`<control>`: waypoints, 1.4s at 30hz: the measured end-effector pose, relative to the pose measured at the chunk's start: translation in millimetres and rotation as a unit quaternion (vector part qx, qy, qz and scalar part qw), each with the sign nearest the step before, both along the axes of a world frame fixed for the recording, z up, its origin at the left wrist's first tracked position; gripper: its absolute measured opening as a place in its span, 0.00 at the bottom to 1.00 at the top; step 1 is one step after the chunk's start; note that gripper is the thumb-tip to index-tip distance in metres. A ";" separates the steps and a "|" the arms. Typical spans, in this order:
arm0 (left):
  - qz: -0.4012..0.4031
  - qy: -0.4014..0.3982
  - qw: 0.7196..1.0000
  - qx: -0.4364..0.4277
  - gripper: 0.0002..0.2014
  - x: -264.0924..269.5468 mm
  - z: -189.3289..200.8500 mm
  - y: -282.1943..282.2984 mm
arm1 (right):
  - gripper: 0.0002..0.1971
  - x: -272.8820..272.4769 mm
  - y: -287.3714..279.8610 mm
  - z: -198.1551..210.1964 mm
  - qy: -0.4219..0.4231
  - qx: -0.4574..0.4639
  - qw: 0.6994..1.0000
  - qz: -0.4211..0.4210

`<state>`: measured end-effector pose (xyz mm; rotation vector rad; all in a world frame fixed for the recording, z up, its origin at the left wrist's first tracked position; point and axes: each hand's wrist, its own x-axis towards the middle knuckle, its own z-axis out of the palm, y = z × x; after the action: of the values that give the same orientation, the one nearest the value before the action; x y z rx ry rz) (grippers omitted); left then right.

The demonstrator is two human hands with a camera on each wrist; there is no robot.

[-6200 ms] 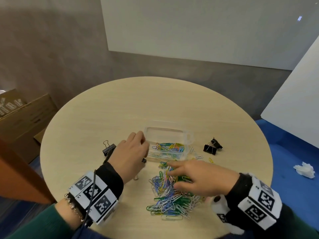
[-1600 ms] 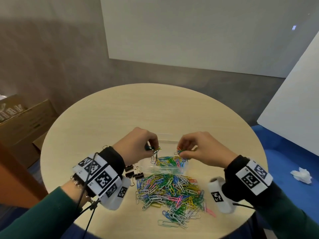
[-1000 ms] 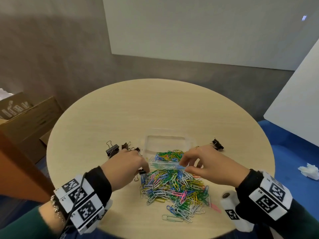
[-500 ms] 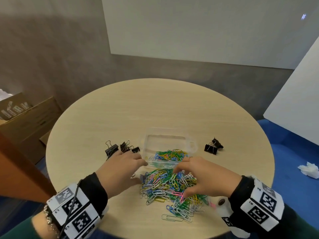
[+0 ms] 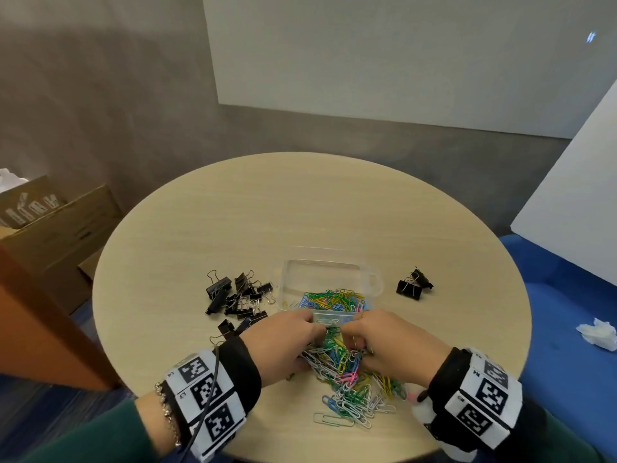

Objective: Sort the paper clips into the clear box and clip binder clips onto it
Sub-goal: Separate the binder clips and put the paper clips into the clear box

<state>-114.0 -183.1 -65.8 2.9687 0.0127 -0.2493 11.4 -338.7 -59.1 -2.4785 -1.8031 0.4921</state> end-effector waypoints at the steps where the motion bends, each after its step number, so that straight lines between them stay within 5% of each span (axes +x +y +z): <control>1: 0.002 -0.005 1.000 -0.002 0.16 0.5 0.5 0.1 | 0.09 2.4 -0.6 2.5 0.014 0.005 1.000 -0.002; 8: 0.016 -0.021 1.000 -0.007 0.11 1.1 3.9 4.4 | 0.05 25.6 -3.0 35.2 0.113 0.068 0.991 -0.036; 14: 0.020 -0.043 0.998 -0.039 0.10 1.1 10.6 7.1 | 0.06 42.5 16.1 43.9 0.108 0.229 0.964 -0.081; 23: 0.047 -0.073 0.988 -0.125 0.06 2.8 39.9 16.6 | 0.11 36.5 4.4 24.9 0.050 0.161 0.981 -0.097; 30: 0.091 -0.167 0.977 -0.098 0.06 36.2 52.4 28.8 | 0.09 27.8 -0.8 17.3 0.014 0.111 0.991 -0.071; 37: 0.091 -0.089 0.988 -0.084 0.15 36.6 26.4 32.5 | 0.10 26.4 -3.7 21.5 0.018 0.102 0.992 -0.067; 42: 0.006 -0.033 0.997 -0.070 0.14 34.9 21.8 22.8 | 0.14 23.5 -0.5 20.7 0.016 0.080 0.995 -0.052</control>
<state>-79.0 -160.4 -44.0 2.8353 0.0051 -0.1432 34.9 -339.2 -38.4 -2.4258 -1.6240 0.3623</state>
